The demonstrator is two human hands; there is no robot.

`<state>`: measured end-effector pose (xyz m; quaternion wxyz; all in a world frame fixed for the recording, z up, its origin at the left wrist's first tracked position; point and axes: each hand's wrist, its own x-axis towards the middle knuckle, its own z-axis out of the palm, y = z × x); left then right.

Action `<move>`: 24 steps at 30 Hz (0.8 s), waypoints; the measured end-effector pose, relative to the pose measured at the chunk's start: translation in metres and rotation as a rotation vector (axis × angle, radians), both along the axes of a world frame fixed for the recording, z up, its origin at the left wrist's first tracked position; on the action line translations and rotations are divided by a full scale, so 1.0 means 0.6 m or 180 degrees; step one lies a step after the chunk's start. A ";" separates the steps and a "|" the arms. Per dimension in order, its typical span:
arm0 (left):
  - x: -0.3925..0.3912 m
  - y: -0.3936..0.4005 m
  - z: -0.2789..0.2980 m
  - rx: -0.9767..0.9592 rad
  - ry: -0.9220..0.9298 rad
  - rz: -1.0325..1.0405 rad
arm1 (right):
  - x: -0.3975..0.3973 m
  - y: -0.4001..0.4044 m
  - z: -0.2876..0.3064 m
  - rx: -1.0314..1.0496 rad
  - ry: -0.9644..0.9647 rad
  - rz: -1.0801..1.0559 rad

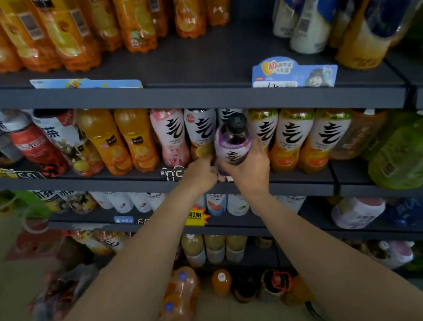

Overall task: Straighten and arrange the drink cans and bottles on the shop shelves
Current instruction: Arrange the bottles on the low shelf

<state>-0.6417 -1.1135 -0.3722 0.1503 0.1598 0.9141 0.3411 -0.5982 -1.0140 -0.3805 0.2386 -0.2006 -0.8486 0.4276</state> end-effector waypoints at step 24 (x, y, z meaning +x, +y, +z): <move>0.009 0.028 -0.062 -0.1404 0.0905 -0.0366 | 0.022 0.043 0.055 0.0624 -0.0872 -0.0060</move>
